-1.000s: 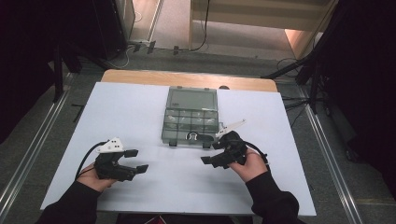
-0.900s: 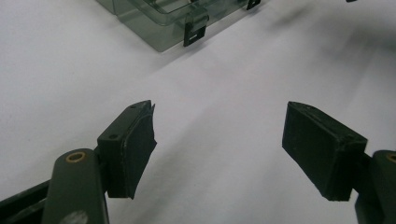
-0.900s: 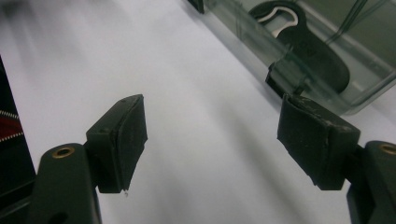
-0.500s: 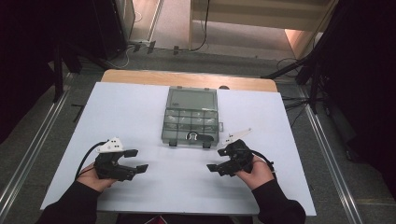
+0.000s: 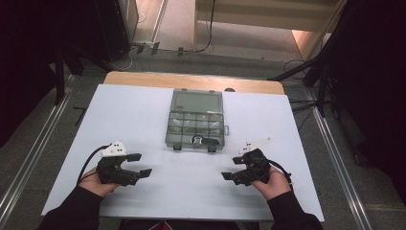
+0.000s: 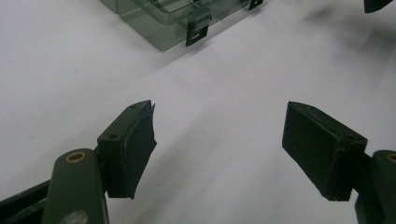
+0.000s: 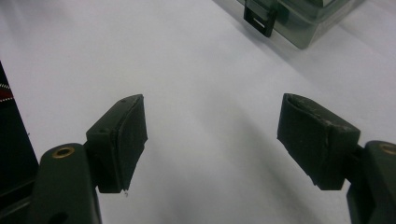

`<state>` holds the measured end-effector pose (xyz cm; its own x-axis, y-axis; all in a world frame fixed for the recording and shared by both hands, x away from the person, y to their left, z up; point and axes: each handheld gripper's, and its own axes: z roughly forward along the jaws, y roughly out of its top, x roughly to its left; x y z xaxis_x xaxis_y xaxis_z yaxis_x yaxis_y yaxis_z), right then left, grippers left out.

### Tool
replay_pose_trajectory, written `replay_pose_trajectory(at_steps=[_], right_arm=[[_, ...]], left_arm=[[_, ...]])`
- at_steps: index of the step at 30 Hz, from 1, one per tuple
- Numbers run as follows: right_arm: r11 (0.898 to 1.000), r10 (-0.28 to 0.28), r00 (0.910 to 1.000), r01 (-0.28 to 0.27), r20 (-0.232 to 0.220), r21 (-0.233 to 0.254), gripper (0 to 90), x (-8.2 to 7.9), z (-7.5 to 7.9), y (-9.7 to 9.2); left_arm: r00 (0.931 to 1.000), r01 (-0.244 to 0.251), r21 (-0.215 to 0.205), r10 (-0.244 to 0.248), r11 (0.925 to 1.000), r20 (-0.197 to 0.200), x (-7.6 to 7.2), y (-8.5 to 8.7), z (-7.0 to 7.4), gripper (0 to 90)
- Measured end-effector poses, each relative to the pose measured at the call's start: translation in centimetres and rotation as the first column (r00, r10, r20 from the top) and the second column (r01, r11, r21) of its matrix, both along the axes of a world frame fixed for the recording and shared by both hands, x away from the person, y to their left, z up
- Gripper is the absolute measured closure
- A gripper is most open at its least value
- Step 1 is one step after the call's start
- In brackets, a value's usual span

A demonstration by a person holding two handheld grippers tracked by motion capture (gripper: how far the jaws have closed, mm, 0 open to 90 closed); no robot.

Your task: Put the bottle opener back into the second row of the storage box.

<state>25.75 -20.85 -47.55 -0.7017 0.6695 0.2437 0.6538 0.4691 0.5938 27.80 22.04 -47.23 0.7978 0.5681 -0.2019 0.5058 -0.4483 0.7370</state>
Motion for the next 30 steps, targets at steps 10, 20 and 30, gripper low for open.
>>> replay_pose_trajectory(at_steps=[10,20,30], right_arm=[[1.000,-0.020,0.9998,0.020,-0.005,-0.001,25.4,-0.8,-0.6,-1.2],[0.998,-0.056,0.9984,0.056,-0.001,0.004,25.0,-1.2,-1.0,-2.5],[0.998,-0.070,0.9976,0.070,-0.005,0.008,25.0,-1.0,-1.3,-3.0]], left_arm=[[1.0000,0.000,-0.002,0.000,1.0000,-0.002,0.0,0.0,0.0,25.2],[1.0000,0.000,-0.002,0.000,1.0000,-0.001,0.0,0.1,0.0,25.2],[1.0000,-0.002,-0.003,0.002,1.0000,0.000,0.0,0.1,0.0,25.2]])
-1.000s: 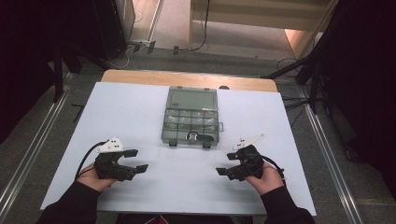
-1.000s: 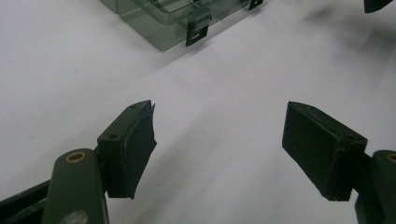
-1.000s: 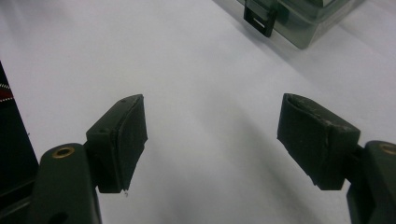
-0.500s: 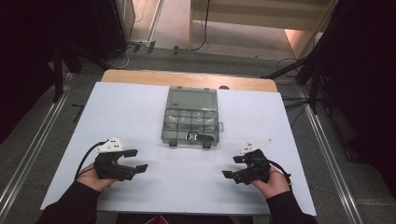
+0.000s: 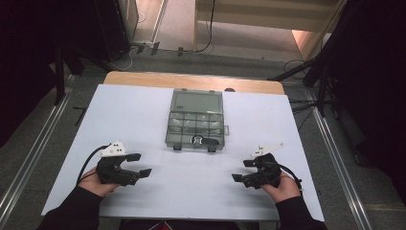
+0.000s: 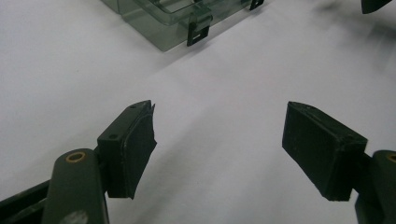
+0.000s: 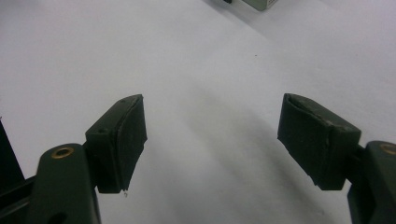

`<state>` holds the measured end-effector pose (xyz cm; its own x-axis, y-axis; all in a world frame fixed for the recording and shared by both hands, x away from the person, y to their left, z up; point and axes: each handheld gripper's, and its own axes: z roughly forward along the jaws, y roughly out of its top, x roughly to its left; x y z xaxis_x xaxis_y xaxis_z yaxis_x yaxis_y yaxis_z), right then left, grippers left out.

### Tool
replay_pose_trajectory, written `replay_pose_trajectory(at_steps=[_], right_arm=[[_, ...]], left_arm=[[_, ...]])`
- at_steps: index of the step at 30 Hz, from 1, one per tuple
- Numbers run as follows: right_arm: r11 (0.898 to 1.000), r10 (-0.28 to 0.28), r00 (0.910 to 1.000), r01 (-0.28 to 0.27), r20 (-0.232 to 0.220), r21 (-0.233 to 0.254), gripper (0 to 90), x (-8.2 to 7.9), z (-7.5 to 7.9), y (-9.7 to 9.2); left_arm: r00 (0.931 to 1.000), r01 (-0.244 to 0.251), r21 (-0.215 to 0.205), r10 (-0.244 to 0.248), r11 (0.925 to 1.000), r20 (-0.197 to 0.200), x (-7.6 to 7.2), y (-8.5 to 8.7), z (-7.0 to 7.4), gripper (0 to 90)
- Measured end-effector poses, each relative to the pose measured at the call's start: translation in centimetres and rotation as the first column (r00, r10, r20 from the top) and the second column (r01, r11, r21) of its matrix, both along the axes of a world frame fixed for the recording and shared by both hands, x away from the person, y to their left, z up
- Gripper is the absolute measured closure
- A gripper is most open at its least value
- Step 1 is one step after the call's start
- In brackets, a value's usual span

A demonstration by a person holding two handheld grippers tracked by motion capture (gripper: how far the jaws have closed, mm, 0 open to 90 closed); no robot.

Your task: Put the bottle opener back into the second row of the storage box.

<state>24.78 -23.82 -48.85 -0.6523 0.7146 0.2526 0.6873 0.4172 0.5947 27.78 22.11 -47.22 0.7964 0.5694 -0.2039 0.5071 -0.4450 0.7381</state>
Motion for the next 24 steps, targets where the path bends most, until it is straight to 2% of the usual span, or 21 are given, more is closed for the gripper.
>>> replay_pose_trajectory(at_steps=[24], right_arm=[[1.000,0.010,0.9999,-0.011,-0.008,-0.008,25.1,-0.06,-0.15,0.07]], left_arm=[[1.0000,0.000,-0.001,0.000,1.0000,0.002,-0.04,-0.02,0.00,25.2]])
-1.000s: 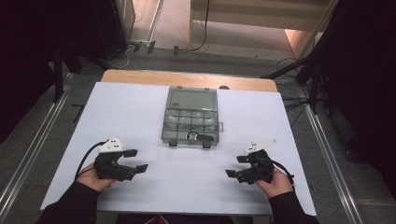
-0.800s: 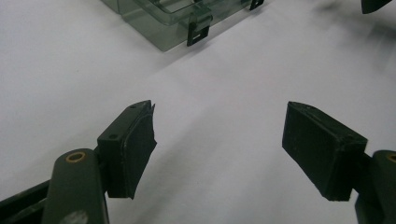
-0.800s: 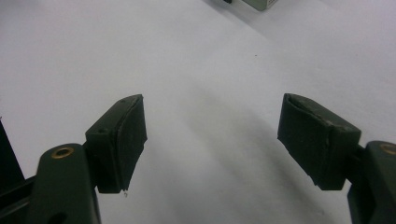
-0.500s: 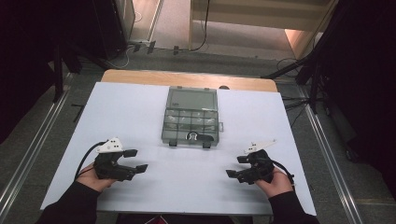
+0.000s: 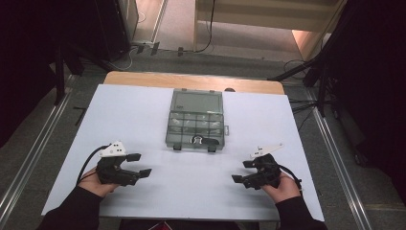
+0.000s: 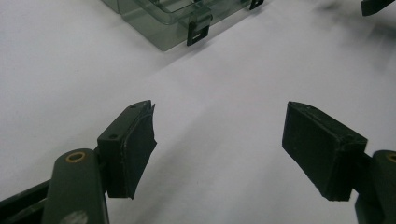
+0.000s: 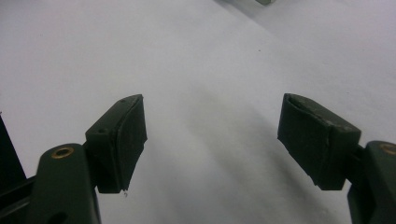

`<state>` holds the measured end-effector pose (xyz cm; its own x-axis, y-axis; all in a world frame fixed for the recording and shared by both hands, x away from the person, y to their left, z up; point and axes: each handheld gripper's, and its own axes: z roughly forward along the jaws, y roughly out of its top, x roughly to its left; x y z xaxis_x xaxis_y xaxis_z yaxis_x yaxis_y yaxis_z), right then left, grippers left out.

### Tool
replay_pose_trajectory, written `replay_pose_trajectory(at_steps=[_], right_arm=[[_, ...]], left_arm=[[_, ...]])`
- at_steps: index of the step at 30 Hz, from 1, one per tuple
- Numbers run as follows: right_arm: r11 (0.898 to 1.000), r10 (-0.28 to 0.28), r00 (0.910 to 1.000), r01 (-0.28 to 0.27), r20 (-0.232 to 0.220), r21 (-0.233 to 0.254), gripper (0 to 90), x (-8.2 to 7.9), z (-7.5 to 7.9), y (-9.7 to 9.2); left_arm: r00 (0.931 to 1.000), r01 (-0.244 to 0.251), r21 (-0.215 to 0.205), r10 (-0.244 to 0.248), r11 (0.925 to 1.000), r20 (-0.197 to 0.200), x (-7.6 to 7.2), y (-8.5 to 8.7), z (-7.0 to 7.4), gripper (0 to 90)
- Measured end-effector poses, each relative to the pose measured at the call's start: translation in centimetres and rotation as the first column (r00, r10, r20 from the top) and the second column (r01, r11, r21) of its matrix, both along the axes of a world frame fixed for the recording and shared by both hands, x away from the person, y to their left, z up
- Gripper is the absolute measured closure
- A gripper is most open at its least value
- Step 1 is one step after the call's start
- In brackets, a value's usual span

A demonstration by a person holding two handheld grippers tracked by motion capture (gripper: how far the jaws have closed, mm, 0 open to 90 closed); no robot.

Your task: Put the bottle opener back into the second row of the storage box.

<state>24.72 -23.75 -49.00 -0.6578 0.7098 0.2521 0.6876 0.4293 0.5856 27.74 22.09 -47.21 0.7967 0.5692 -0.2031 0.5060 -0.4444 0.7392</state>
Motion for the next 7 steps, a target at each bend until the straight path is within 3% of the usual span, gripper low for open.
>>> replay_pose_trajectory(at_steps=[7], right_arm=[[1.000,0.006,1.0000,-0.006,0.000,0.001,25.1,0.01,0.00,0.06]], left_arm=[[1.0000,-0.003,-0.001,0.003,1.0000,-0.002,-0.02,0.02,0.00,25.2]])
